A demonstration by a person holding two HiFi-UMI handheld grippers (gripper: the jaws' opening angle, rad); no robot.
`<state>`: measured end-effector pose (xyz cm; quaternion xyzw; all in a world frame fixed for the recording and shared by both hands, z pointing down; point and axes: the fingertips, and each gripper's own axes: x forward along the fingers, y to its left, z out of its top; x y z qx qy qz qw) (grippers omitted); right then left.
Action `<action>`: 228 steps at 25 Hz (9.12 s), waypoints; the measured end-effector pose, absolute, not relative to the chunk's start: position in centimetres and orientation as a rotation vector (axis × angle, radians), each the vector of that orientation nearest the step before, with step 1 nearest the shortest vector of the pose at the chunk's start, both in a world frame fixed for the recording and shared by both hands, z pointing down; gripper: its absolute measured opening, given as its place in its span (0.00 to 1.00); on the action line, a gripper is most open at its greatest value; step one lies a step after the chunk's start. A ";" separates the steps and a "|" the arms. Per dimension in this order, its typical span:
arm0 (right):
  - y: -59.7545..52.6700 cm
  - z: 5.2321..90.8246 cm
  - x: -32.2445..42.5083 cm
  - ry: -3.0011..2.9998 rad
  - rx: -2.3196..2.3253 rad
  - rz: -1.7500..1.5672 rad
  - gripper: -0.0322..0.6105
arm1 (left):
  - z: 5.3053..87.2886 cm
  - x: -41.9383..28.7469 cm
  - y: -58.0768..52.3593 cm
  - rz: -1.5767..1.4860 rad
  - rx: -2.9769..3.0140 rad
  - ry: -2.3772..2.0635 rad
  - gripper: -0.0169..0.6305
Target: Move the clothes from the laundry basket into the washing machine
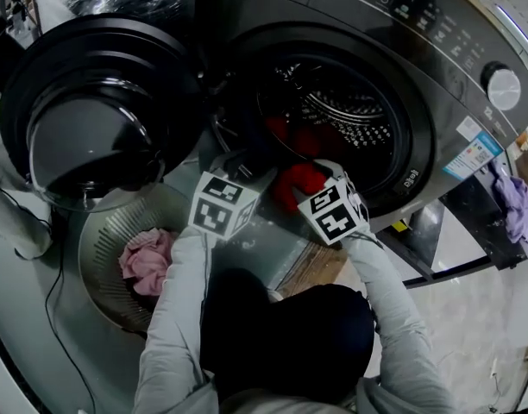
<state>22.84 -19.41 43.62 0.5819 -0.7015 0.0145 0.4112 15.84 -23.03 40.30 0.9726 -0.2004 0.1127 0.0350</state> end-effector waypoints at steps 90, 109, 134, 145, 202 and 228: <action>-13.3 30.6 3.3 -2.666 1.134 -0.001 0.36 | 71.2 -14.3 -21.4 1.522 2.165 -0.850 0.76; -14.5 33.0 4.7 -2.631 1.150 0.082 0.36 | 81.8 -14.4 -17.5 1.520 1.984 -0.734 0.79; -13.2 31.2 5.2 -2.624 1.199 0.021 0.35 | 72.9 -13.8 -19.6 1.488 2.038 -0.853 0.21; -13.3 29.4 4.1 -2.636 1.231 -0.082 0.35 | 60.5 -14.5 -20.8 1.397 2.311 -0.983 0.21; -19.9 42.5 0.6 -2.691 1.135 0.201 0.20 | 21.4 1.4 -22.0 0.435 2.979 -1.150 0.21; -18.3 30.6 8.3 -2.779 1.503 0.039 0.09 | 24.2 0.1 -22.8 0.491 2.958 -1.192 0.21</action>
